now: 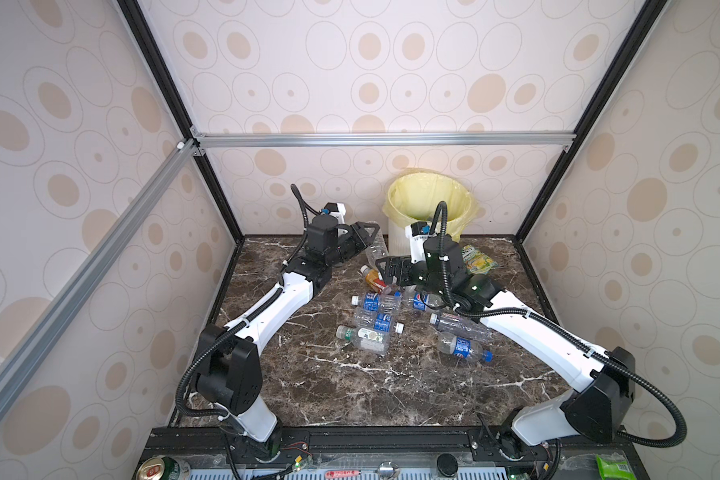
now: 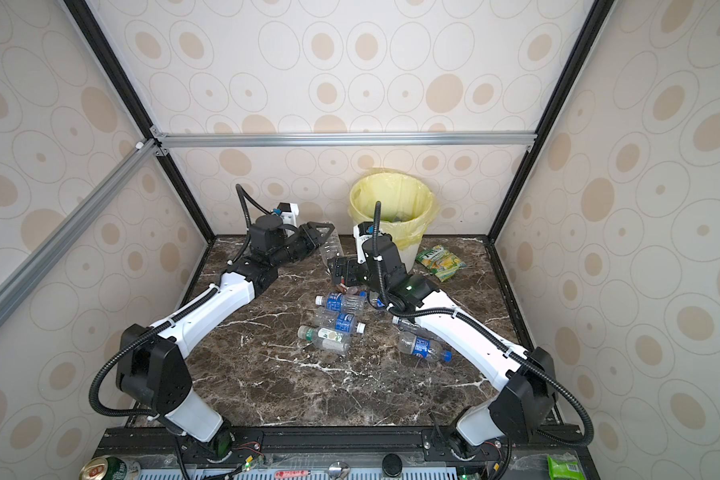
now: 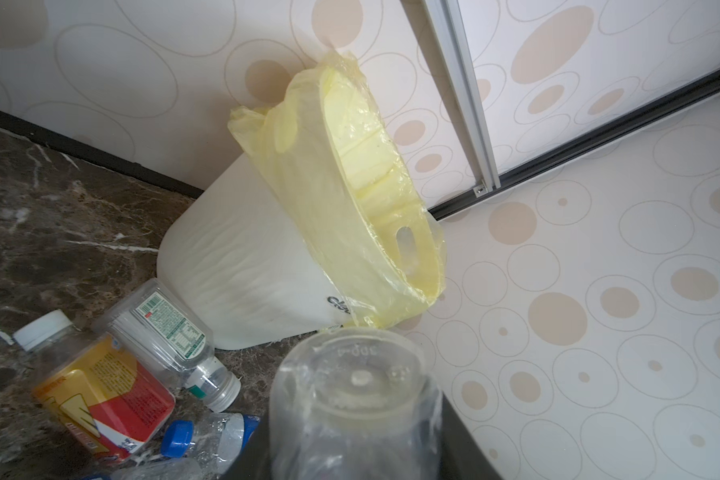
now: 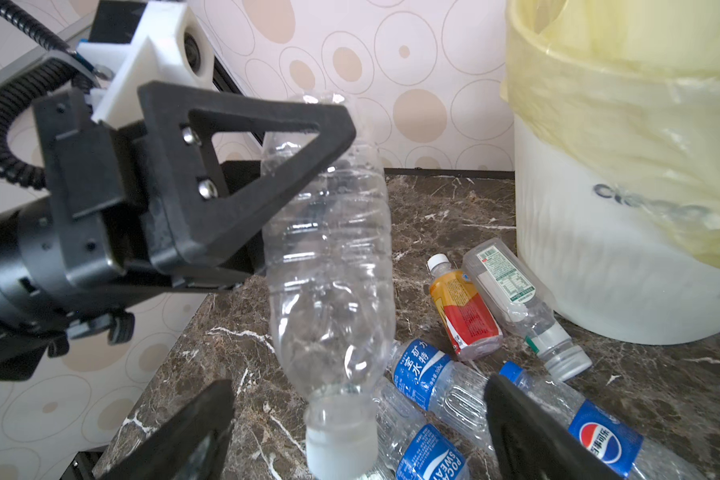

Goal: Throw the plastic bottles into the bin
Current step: 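Lift the clear bottle upright toward the right gripper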

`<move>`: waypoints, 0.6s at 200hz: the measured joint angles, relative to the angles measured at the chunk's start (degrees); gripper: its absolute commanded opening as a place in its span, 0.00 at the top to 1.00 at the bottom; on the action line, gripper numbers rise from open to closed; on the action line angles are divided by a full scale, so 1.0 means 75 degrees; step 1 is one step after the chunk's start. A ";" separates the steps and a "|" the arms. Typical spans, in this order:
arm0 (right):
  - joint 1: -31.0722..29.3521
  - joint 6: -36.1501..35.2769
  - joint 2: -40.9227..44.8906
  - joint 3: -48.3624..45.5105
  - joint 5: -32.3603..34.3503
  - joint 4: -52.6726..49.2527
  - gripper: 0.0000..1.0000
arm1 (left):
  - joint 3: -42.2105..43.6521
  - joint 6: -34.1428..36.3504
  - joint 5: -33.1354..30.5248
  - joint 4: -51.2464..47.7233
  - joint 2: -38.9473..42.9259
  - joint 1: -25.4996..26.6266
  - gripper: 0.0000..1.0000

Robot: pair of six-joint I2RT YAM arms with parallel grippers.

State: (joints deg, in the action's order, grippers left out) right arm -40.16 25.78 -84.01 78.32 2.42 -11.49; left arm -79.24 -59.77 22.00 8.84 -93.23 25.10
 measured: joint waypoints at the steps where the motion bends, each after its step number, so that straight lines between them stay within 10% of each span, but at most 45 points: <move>1: 0.0000 0.0006 -0.0006 0.0006 0.0003 0.0003 0.06 | 0.0000 -0.0009 0.0003 0.0009 0.0003 0.0009 0.57; 120: -0.0006 0.0245 -0.0458 0.0242 0.0102 0.0201 0.40 | -0.0099 -0.0606 0.0350 0.0455 -0.0029 0.0332 0.52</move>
State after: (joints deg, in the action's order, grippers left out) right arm -40.21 27.62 -87.44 80.14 3.18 -9.98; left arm -79.99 -64.31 24.62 12.25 -93.45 27.59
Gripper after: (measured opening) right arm 0.636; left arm 0.466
